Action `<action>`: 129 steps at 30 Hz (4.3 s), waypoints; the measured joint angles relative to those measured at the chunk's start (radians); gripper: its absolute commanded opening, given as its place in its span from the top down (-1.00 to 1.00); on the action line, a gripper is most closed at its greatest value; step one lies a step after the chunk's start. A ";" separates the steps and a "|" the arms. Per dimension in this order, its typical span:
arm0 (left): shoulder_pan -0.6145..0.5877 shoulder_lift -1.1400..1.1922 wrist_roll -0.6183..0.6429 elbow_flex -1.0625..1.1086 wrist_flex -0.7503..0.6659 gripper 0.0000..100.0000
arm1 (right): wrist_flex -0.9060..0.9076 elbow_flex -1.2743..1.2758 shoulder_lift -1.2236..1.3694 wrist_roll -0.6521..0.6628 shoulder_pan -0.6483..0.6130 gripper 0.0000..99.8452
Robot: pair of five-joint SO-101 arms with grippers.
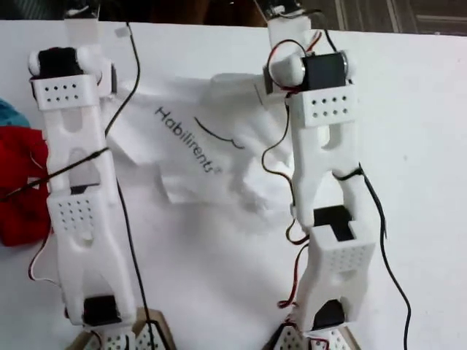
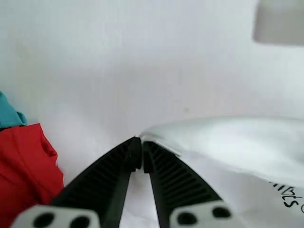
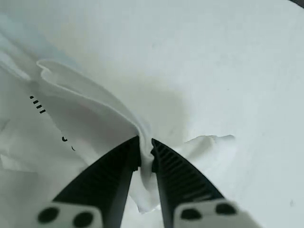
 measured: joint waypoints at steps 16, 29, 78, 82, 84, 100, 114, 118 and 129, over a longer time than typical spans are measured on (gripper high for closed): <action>0.003 -0.006 0.000 0.184 0.000 0.95 | 0.002 0.186 0.224 0.100 -0.091 0.68; 0.005 -0.006 -0.002 0.184 0.000 0.95 | 0.002 0.066 0.453 0.100 -0.087 0.67; 0.104 -0.730 -0.094 0.183 0.000 0.95 | 0.005 -0.015 -0.641 0.101 0.008 0.96; 0.106 -0.891 -0.094 0.242 0.000 0.95 | 0.005 -0.015 -0.743 0.101 0.087 0.96; 0.106 -0.980 -0.104 0.298 0.000 0.95 | 0.005 -0.015 -0.798 0.101 0.123 0.96; 0.107 -1.688 -0.158 0.713 0.000 0.95 | 0.005 -0.028 -1.162 0.101 0.348 0.96; 0.107 -1.708 -0.158 1.068 -0.224 0.95 | -0.044 0.227 -1.045 0.074 0.299 0.96; 0.107 -1.705 -0.158 1.310 -0.417 0.95 | -0.166 0.373 -0.941 0.044 0.239 0.96; 0.075 -1.433 -0.158 1.636 -0.950 0.95 | -0.565 0.660 -0.549 -0.011 0.166 0.96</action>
